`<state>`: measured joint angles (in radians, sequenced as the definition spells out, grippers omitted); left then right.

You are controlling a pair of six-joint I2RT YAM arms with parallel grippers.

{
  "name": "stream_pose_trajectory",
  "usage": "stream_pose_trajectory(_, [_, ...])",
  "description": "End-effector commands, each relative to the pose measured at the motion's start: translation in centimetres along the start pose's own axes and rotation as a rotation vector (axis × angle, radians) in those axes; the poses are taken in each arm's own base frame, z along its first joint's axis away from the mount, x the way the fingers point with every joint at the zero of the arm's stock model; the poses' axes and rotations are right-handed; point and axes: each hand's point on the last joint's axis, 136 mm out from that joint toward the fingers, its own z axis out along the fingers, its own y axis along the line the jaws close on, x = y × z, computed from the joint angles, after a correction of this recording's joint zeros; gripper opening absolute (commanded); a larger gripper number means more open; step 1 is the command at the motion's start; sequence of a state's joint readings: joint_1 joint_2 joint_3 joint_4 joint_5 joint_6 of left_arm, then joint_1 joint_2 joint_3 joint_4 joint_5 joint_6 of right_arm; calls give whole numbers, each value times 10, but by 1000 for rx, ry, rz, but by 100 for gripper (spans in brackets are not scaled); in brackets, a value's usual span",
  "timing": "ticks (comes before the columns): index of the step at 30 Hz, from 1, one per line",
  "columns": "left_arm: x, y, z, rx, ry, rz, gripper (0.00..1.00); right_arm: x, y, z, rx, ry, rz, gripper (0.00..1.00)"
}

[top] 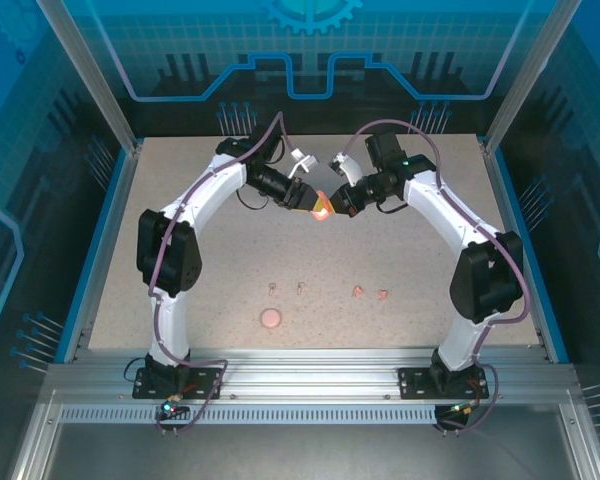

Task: Insert the wireless bluetooth earbuds into the charging case

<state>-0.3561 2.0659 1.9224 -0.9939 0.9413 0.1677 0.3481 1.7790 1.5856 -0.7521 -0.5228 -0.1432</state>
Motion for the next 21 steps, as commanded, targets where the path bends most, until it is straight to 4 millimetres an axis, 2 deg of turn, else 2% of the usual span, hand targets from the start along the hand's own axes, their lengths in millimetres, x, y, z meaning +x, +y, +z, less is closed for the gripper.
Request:
stream_pose_trajectory(1, [-2, -11, -6, 35, -8, 19, 31, 5, 3, 3, -8, 23, -3, 0])
stream_pose_trajectory(4, [-2, -11, -7, 41, -9, 20, 25, 4, 3, 3, -6, 22, -2, 0])
stream_pose_trajectory(7, [-2, -12, -7, 45, -8, 21, 15, 3, 2, 3, 0, 21, -1, 0])
stream_pose_trajectory(10, [0, -11, -7, 45, -5, 17, 0, -1, -1, -1, 16, 7, 18, 0])
stream_pose_trajectory(11, [1, -11, -7, 43, -4, 16, 0, -4, -4, -4, 25, -9, 33, 0])
stream_pose_trajectory(14, [1, -9, -8, 31, -19, 19, 0, -18, -12, -28, 54, -98, 104, 31])
stream_pose_trajectory(16, [-1, -10, -10, 14, -44, 33, 0, -26, -17, -50, 71, -161, 156, 46])
stream_pose_trajectory(18, [-4, -13, -13, -4, -89, 58, 0, -29, -23, -71, 100, -211, 229, 54])
stream_pose_trajectory(21, [-16, -21, -25, -61, -203, 124, 0, -20, -29, -94, 171, -239, 324, 56])
